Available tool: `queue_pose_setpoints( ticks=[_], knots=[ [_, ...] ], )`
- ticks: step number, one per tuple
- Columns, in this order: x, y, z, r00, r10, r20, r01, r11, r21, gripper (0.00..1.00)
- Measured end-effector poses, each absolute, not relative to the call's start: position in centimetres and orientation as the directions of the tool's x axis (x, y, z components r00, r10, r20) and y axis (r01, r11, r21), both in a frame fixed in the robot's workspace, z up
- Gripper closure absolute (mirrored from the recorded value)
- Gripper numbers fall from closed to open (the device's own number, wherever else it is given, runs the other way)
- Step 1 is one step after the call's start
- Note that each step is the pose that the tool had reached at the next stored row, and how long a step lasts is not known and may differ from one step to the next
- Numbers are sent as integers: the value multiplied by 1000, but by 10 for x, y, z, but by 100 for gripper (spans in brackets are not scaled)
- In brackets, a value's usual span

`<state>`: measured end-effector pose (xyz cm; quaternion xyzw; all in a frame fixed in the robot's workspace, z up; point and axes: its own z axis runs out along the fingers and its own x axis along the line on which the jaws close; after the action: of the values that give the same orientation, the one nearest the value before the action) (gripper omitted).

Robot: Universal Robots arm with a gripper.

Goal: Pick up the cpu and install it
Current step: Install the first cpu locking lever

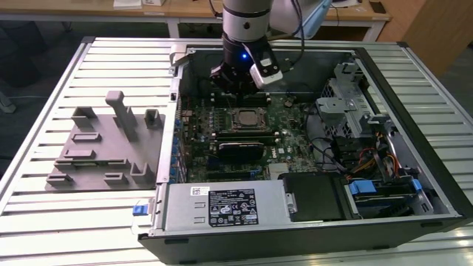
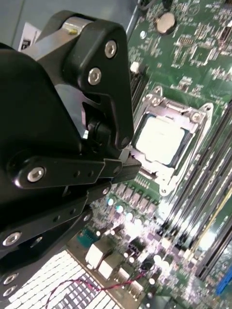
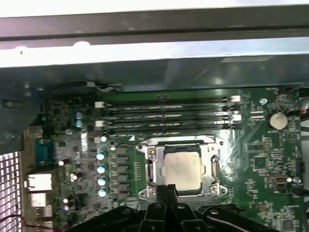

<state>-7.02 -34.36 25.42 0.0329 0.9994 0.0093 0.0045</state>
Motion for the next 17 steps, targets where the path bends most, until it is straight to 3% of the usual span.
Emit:
queue_pose_setpoints(
  ticks=[17],
  knots=[
    [-110, -344, 254, -998, 66, -7, 66, 997, 39, 89]
  ],
)
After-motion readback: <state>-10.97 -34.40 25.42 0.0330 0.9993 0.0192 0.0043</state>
